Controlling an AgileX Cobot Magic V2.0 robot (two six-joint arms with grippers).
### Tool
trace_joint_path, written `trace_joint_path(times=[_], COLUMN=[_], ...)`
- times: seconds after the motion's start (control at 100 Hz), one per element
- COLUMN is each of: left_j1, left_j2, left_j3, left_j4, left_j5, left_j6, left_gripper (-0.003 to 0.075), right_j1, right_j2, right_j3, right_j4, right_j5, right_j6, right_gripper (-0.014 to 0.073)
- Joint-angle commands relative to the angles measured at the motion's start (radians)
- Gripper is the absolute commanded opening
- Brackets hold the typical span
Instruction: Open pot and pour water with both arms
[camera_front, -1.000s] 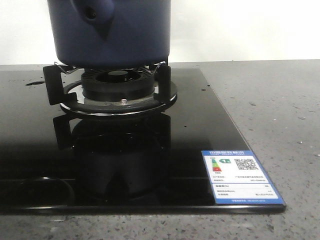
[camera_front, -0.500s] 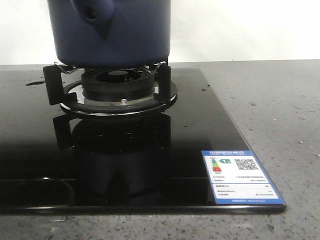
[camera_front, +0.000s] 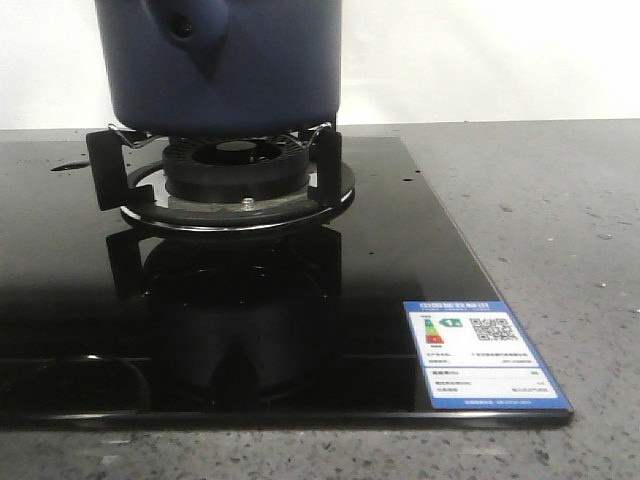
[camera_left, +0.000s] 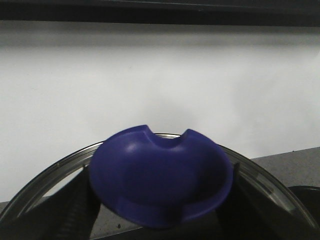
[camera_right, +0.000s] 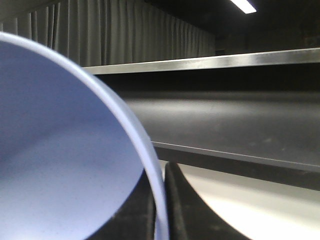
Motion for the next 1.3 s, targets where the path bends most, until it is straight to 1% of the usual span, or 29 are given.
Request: trace_joint_path(times=[0.0, 0.47, 0.54, 0.59, 0.64, 0.73, 0.78, 0.89, 0.94, 0.97, 0.99, 1.04, 1.06, 1.07, 1.08, 1.11, 1.18, 1.25, 1.29], left_j1=[0.000, 0.000, 0.000, 0.000, 0.000, 0.000, 0.000, -0.002, -0.012, -0.022, -0.030, -0.054, -0.066, -0.075, -0.075, -0.098, -0.151, -0.207, -0.235], left_j2=[-0.034, -0.034, -0.034, -0.034, -0.034, -0.034, -0.034, -0.034, -0.034, -0.034, -0.034, -0.030, -0.027, -0.027, -0.027, -0.023, -0.019, -0.016, -0.012], left_j3=[-0.041, -0.041, -0.041, -0.041, -0.041, -0.041, -0.041, -0.041, -0.041, -0.041, -0.041, -0.041, -0.041, -0.041, -0.041, -0.041, -0.041, -0.041, -0.041], left_j4=[-0.069, -0.069, -0.071, -0.074, -0.083, -0.124, -0.157, -0.245, -0.276, -0.288, -0.294, -0.304, -0.306, -0.306, -0.306, -0.306, -0.306, -0.306, -0.306], left_j5=[-0.034, -0.034, -0.028, -0.015, 0.002, 0.035, 0.061, 0.127, 0.150, 0.159, 0.165, 0.181, 0.183, 0.183, 0.183, 0.183, 0.183, 0.179, 0.173], left_j6=[-0.007, -0.007, -0.007, -0.007, -0.005, 0.004, 0.027, 0.077, 0.102, 0.107, 0.112, 0.129, 0.129, 0.129, 0.129, 0.129, 0.144, 0.165, 0.182], left_gripper=[0.0420, 0.0420, 0.0420, 0.0421, 0.0421, 0.0421, 0.0421, 0.0421, 0.0421, 0.0421, 0.0421, 0.0421, 0.0421, 0.0421, 0.0421, 0.0421, 0.0421, 0.0421, 0.0421], right_j1=[0.000, -0.001, -0.001, -0.001, -0.003, -0.008, -0.021, -0.065, -0.097, -0.124, -0.144, -0.189, -0.210, -0.225, -0.225, -0.261, -0.326, -0.389, -0.418], right_j2=[-0.053, -0.053, -0.053, -0.057, -0.068, -0.096, -0.114, -0.154, -0.166, -0.174, -0.175, -0.179, -0.179, -0.179, -0.179, -0.179, -0.181, -0.180, -0.180], right_j3=[-0.030, -0.030, -0.030, -0.037, -0.054, -0.107, -0.147, -0.264, -0.321, -0.354, -0.378, -0.433, -0.453, -0.465, -0.470, -0.489, -0.504, -0.487, -0.461], right_j4=[-0.008, -0.008, -0.008, -0.008, -0.008, -0.001, 0.007, 0.031, 0.049, 0.058, 0.060, 0.062, 0.062, 0.062, 0.062, 0.062, 0.062, 0.073, 0.088], right_j5=[-0.093, -0.109, -0.087, -0.042, 0.045, 0.254, 0.387, 0.740, 0.902, 1.023, 1.072, 1.262, 1.308, 1.372, 1.372, 1.470, 1.631, 1.760, 1.801], right_j6=[-0.002, -0.002, -0.002, -0.002, -0.002, -0.002, -0.002, -0.002, -0.002, -0.002, 0.000, 0.009, 0.015, 0.020, 0.020, 0.028, 0.033, 0.033, 0.033], right_gripper=[-0.0043, -0.0043, -0.0043, -0.0043, -0.0043, -0.0043, -0.0043, -0.0043, -0.0043, -0.0043, -0.0043, -0.0043, -0.0043, -0.0043, -0.0043, -0.0043, -0.0043, -0.0043, -0.0043])
